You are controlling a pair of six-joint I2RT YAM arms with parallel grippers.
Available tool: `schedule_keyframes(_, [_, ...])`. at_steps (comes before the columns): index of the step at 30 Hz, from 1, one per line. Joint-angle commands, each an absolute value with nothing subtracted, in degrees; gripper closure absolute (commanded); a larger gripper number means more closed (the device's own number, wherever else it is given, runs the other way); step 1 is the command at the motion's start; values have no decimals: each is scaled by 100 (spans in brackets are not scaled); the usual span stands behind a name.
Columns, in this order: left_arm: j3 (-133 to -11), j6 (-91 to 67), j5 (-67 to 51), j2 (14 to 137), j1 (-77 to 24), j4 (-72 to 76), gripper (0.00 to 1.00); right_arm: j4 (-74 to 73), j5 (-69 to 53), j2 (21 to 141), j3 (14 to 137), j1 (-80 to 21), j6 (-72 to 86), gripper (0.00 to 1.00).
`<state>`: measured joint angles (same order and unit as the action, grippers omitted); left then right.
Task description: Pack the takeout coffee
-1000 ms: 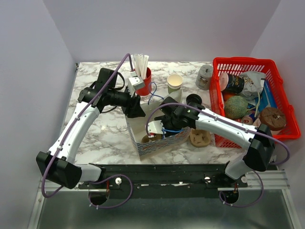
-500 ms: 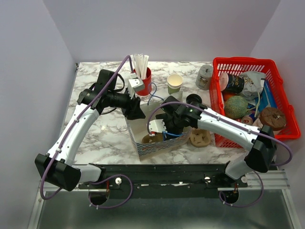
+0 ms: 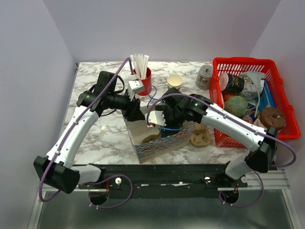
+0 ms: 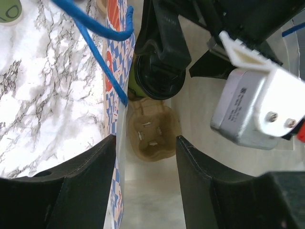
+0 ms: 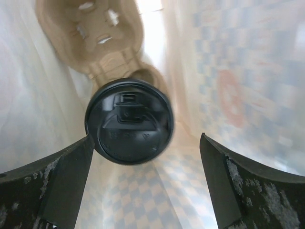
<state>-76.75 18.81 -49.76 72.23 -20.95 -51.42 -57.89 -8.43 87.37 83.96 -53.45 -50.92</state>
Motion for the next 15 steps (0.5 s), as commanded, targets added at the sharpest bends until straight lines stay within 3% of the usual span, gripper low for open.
schedule_keyframes(1, [-7506,1881,-5089,7014,-2136,-4975,41,-6064,-967,8640,8823,-5361,-4887,0])
schedule_keyframes(10, [-7400,1802,-4905,7163,-2153,-4702,51,-6161,-949,8412,9237,-5353,-4773,0])
schedule_keyframes(15, [-7435,1872,-4843,7242,-2197,-4658,73,-5934,-958,8096,9369,-5353,-4623,0])
